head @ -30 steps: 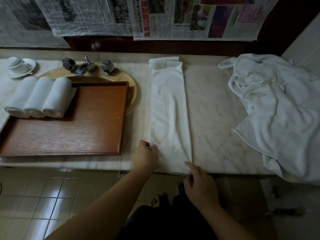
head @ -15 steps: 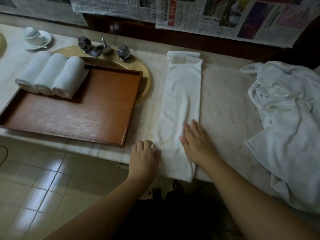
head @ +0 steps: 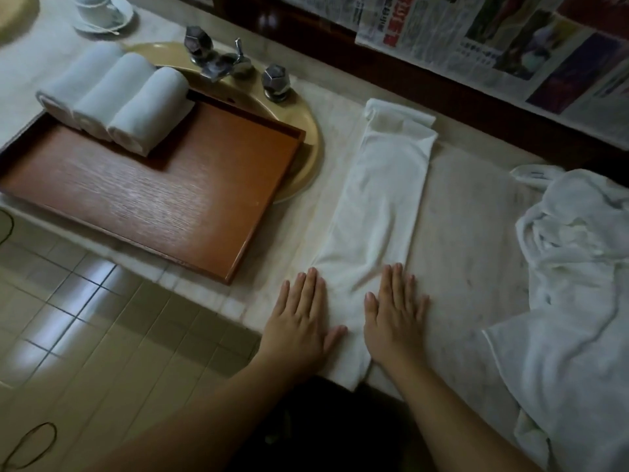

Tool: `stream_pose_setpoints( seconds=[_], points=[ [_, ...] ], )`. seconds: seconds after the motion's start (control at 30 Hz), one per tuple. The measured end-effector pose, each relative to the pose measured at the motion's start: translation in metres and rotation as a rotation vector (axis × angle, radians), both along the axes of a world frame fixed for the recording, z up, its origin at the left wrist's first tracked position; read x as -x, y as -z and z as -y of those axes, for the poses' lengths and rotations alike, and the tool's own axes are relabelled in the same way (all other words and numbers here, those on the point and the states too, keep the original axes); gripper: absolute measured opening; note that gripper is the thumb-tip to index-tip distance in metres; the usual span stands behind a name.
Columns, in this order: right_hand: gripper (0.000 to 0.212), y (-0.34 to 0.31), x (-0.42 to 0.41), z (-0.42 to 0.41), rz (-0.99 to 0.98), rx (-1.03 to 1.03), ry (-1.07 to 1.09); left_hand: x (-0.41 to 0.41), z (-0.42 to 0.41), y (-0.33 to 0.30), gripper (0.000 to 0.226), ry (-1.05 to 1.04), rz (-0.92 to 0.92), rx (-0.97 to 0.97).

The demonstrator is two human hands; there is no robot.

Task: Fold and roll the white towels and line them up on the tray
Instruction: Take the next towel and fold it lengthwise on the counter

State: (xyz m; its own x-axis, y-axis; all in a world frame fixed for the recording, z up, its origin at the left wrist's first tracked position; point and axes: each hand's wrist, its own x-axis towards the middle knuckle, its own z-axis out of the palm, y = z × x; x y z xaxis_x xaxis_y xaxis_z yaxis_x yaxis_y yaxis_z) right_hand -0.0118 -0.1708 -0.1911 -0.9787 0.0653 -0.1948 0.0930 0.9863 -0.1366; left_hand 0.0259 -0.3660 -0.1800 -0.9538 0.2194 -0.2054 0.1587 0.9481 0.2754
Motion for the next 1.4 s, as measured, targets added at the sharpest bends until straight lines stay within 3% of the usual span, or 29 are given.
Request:
stream_pose_setpoints(
  seconds=[0.1,0.17,0.27,0.37,0.5,0.8,0.97,1.1,1.2,1.27,1.33,1.4],
  points=[
    [0.066,-0.007,0.009,0.007,-0.166,0.118,0.043,0.008,-0.018,-0.005,0.101,-0.030,-0.039,-0.038],
    [0.059,-0.015,0.021,0.011,-0.291,0.239,-0.073,0.012,-0.023,-0.005,0.105,-0.025,-0.007,-0.063],
    [0.062,-0.027,0.055,0.017,-0.134,0.282,-0.274,0.012,-0.024,-0.003,0.117,-0.018,0.036,-0.052],
    [0.080,-0.022,0.093,0.024,0.042,0.070,-0.189,0.010,-0.024,-0.002,0.123,-0.030,0.025,-0.053],
    [0.097,-0.007,0.125,0.023,0.067,-0.086,-0.179,0.017,-0.029,0.004,0.132,-0.060,0.004,-0.084],
    [0.101,-0.004,0.238,-0.004,-0.008,-0.019,0.063,0.011,-0.026,-0.003,0.142,-0.086,-0.009,-0.145],
    [0.090,0.000,0.312,-0.020,-0.011,-0.020,0.207,0.013,-0.028,-0.002,0.142,-0.090,-0.016,-0.150],
    [0.085,-0.022,0.311,-0.006,-0.028,0.090,0.340,0.014,-0.027,-0.004,0.142,-0.086,-0.014,-0.151],
    [0.086,-0.034,0.242,0.038,-0.158,0.084,0.051,0.015,-0.028,-0.004,0.142,-0.092,-0.009,-0.150],
    [0.086,-0.026,0.181,0.063,-0.038,0.020,-0.249,0.015,-0.028,-0.005,0.141,-0.093,-0.011,-0.147],
    [0.085,-0.014,0.159,0.068,0.073,-0.062,-0.324,0.015,-0.028,-0.005,0.140,-0.098,-0.027,-0.139],
    [0.084,-0.009,0.187,0.061,0.075,-0.065,-0.259,0.016,-0.027,-0.004,0.140,-0.095,-0.037,-0.143]
  ],
)
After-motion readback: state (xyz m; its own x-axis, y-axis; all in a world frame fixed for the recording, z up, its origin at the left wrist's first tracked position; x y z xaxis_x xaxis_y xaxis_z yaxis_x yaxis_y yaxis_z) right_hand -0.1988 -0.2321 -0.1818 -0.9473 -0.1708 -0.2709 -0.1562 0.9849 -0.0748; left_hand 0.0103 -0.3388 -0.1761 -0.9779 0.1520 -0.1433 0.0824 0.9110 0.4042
